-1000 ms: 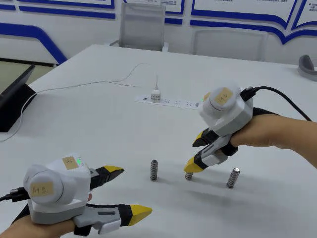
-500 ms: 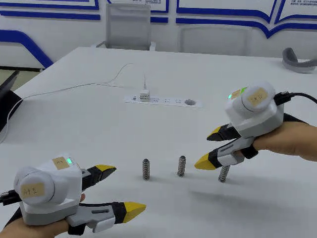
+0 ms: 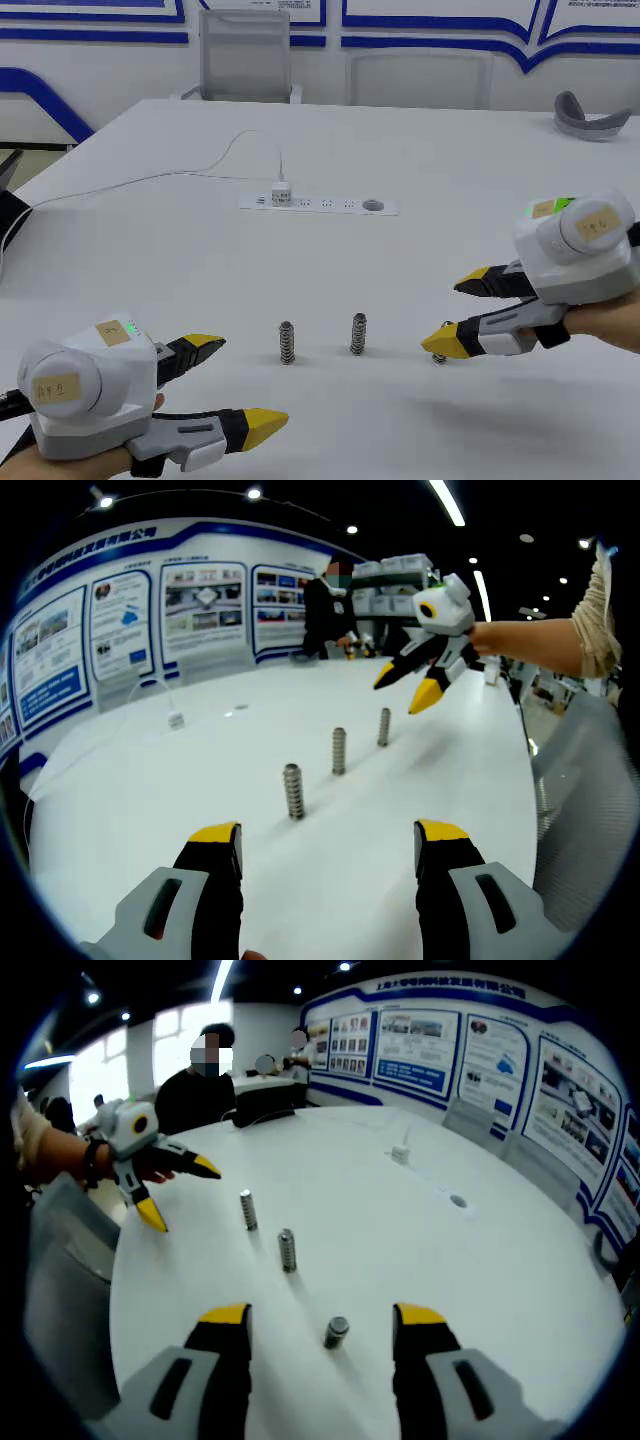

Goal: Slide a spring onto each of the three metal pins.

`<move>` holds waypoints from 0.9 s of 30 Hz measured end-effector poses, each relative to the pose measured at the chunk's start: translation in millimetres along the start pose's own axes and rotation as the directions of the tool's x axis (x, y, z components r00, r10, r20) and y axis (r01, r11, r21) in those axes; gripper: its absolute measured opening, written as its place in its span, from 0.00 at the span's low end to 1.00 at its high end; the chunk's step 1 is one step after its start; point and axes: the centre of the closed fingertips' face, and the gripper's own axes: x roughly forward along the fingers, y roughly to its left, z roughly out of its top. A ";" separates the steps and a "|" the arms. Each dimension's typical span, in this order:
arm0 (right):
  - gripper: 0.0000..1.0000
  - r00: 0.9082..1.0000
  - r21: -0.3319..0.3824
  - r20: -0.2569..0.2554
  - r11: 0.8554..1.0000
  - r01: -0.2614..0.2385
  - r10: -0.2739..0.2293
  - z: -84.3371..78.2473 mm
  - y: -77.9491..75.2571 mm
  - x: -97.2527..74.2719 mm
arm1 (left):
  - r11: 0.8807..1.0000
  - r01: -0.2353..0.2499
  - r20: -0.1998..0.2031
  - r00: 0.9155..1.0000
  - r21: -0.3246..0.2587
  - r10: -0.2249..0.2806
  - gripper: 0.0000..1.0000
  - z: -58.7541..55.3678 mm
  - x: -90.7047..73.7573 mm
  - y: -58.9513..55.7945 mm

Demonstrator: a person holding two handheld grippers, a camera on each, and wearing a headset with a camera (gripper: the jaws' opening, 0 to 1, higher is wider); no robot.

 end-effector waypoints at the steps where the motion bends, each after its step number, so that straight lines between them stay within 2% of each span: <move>1: 0.59 1.000 0.005 0.007 1.000 0.003 -0.003 -1.9 0.1 -1.2 | 1.000 0.001 0.000 1.000 0.000 -0.001 0.71 -0.1 0.0 -0.4; 9: 0.60 0.996 0.043 0.088 0.999 0.031 -0.034 -14.3 4.9 -14.8 | 1.000 0.004 0.002 1.000 -0.003 -0.004 0.71 0.3 1.1 -1.9; 13: 0.61 0.993 0.053 0.112 0.998 0.040 -0.046 -21.3 6.9 -17.5 | 1.000 0.003 0.003 1.000 -0.006 -0.003 0.72 0.2 1.4 -1.9; 21: 0.62 0.981 0.079 0.178 0.995 0.068 -0.081 -26.7 13.5 -24.5 | 1.000 -0.001 0.005 1.000 -0.013 0.001 0.72 -1.1 -0.3 -1.5; 27: 0.63 0.971 0.073 0.215 0.993 0.090 -0.103 -28.7 15.3 -27.4 | 1.000 -0.003 0.011 1.000 -0.019 0.004 0.72 -1.3 -1.2 -1.6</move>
